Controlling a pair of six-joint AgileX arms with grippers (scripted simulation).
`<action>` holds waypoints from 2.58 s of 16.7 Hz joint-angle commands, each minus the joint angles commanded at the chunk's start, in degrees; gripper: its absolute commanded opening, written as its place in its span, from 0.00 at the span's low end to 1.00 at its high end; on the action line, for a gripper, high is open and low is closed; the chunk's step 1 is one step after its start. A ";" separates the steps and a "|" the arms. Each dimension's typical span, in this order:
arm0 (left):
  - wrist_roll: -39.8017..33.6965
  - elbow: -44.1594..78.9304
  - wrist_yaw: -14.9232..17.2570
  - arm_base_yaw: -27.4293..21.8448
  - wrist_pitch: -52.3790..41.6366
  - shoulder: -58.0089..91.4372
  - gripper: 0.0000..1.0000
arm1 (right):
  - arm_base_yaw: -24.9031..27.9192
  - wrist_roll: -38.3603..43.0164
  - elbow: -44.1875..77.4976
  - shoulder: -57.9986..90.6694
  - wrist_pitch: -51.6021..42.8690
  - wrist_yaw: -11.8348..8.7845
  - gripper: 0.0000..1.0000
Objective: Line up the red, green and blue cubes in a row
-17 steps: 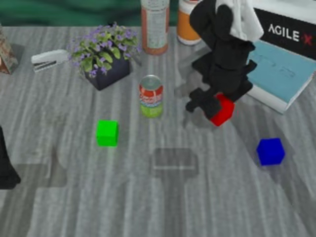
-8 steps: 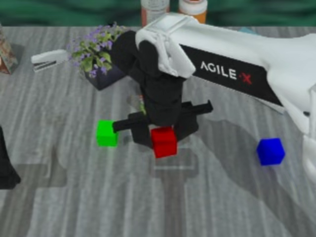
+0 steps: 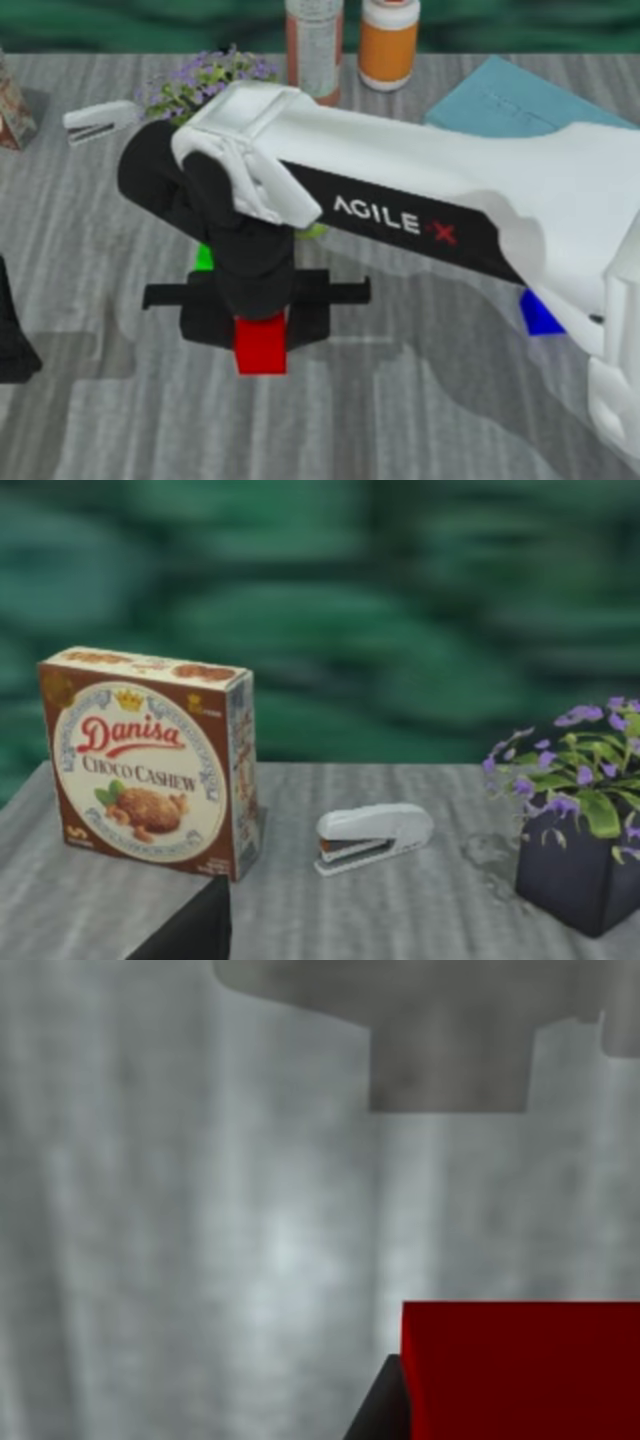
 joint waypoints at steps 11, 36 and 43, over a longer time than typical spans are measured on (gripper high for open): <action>0.00 0.00 0.00 0.00 0.00 0.00 1.00 | 0.11 0.42 -6.50 1.84 8.79 0.01 0.00; 0.00 0.00 0.00 0.00 0.00 0.00 1.00 | 0.36 0.53 -10.36 3.17 13.62 0.06 1.00; 0.00 0.00 0.00 0.00 0.00 0.00 1.00 | 0.52 0.53 -8.27 2.60 11.25 0.08 1.00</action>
